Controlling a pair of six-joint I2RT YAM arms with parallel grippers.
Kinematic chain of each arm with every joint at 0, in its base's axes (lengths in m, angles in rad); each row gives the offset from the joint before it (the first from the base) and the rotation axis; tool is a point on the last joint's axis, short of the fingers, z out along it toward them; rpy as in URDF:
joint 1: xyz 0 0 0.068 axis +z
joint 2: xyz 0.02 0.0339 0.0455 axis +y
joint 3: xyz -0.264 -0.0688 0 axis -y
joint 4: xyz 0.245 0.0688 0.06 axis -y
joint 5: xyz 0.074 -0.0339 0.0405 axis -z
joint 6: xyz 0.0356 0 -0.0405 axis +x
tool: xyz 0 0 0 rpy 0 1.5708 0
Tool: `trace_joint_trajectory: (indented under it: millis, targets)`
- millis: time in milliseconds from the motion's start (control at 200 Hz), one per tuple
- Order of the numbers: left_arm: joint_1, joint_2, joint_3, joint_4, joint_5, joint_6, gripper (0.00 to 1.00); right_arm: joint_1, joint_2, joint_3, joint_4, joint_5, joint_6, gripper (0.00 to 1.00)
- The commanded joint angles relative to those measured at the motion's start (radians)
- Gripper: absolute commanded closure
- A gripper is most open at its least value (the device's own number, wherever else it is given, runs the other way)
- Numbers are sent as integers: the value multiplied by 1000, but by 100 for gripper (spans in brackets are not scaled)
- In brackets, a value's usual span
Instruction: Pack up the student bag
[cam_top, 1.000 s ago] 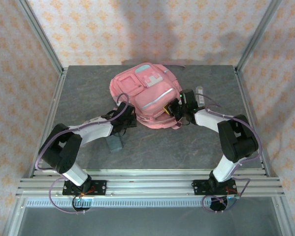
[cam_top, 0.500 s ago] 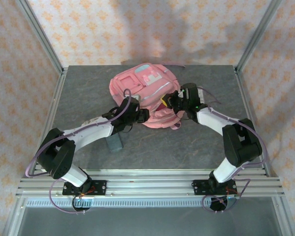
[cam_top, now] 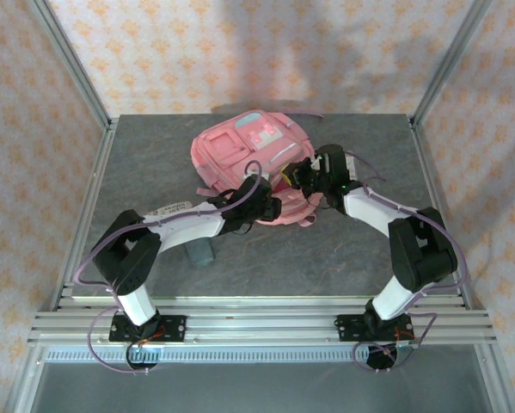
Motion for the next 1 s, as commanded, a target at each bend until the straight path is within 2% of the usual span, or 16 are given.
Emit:
trace_joint_trajectory:
  millis: [0,30,95,130,320,516,696,881,991]
  targets:
    - [-8,34,29,-10,-82,-12,58,21,-26,57,94,-33,6,100]
    - [-8,42,36,-10,-95,-16,63,23,-26,55,96,-33,6,100]
    - [-9,61,56,-17,-111,-15,91,26,-27,49,99,-33,8,100]
    - [-9,69,66,-23,-118,-16,100,27,-29,45,101,-32,9,100]
    - [-7,43,55,-54,-124,0,100,20,-31,35,79,-10,-12,100]
    - [36,-67,-69,-92,-99,34,100,-23,-28,-3,83,6,-13,100]
    - [119,-159,-190,-78,-35,68,100,-39,-29,-20,75,25,-26,100]
    - [116,-165,-170,-25,84,85,100,-23,1,-16,93,-16,-24,100]
    - [80,-134,-120,-10,107,83,100,14,13,4,88,-36,-41,73]
